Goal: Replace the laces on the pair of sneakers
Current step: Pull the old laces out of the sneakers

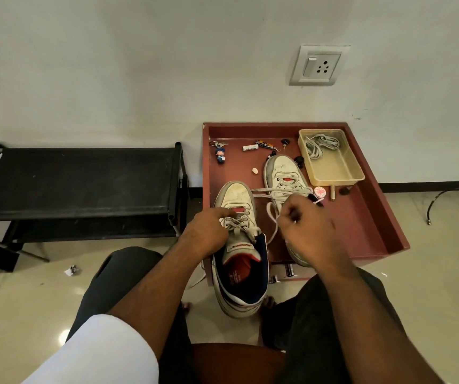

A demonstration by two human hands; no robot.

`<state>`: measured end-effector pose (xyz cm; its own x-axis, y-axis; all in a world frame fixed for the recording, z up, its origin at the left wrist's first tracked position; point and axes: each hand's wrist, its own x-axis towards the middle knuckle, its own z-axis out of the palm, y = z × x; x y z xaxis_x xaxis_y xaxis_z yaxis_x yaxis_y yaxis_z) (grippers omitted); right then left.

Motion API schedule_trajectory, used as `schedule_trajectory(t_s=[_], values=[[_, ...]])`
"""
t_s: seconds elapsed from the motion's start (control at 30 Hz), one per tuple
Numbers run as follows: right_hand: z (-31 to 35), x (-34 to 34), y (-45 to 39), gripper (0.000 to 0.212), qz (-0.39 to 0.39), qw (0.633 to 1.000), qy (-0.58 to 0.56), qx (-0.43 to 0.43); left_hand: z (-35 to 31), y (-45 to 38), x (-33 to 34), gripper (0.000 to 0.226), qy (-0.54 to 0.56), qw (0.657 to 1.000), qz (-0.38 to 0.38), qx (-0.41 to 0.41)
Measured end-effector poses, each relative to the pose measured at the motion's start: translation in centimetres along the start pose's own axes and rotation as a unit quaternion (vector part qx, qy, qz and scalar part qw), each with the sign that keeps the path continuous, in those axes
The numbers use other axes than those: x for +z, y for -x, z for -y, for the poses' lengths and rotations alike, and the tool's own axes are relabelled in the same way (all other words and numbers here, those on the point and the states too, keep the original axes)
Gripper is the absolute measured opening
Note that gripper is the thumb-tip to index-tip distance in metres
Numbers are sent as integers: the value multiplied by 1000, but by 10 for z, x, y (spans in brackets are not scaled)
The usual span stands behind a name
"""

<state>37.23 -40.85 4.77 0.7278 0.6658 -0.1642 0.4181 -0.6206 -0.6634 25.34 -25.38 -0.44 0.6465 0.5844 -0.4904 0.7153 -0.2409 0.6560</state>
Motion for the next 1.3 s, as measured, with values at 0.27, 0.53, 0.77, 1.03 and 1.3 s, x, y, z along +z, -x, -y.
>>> schedule_trajectory(t_s=[0.27,0.53,0.77,1.03,1.3], values=[[5,32,-10,14,7,999,42,-22,-5,-1,3,36,-152,987,31,43],[-3,48,-13,33,141,990,16,21,-7,1,7,17,-152,987,-10,56],[-10,43,-15,33,172,984,-30,27,-5,-3,10,20,-43,998,-33,37],[-12,44,-17,25,164,986,-11,11,-11,1,11,27,-224,966,-80,105],[-19,45,-22,24,168,984,-45,49,5,-5,6,11,-1,992,-117,35]])
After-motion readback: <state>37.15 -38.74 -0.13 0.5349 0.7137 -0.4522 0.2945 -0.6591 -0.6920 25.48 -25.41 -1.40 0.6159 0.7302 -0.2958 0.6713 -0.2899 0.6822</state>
